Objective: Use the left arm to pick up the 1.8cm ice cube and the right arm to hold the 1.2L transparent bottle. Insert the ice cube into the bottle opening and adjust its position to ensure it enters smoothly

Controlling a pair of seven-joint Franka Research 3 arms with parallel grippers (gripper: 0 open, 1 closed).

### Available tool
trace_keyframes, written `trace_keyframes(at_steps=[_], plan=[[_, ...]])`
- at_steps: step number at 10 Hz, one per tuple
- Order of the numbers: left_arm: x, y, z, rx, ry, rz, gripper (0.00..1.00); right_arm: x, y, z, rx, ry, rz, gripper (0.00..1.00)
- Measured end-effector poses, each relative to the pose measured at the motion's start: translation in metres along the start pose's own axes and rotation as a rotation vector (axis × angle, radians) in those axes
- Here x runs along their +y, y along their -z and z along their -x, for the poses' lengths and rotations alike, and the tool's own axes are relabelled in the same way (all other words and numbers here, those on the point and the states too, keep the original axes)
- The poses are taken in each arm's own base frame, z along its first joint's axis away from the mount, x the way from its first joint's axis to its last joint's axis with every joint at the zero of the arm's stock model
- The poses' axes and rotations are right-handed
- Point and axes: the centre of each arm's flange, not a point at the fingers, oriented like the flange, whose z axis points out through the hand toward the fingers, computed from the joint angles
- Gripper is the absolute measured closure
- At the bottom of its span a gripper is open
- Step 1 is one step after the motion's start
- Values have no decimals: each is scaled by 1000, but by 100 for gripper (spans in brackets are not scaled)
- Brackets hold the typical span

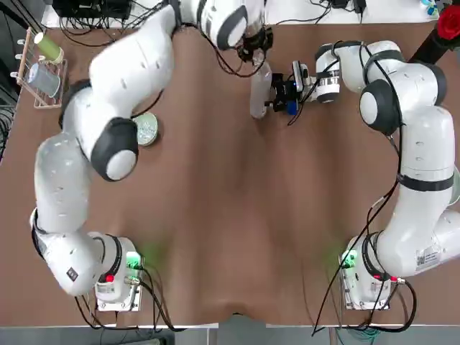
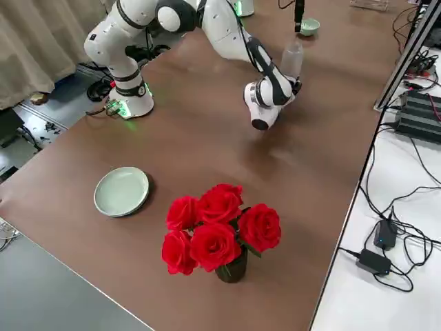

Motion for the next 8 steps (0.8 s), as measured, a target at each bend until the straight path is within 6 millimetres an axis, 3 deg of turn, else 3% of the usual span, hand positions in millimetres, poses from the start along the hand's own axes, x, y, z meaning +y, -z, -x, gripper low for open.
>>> trace_keyframes(at_steps=[3, 8], plan=[[5, -8, -9, 22, 15, 40, 52, 0, 0, 0, 0, 0, 0, 0], [6, -18, 0, 7, 5, 21, 52, -1, -1, 0, 9, -2, -5, 0]])
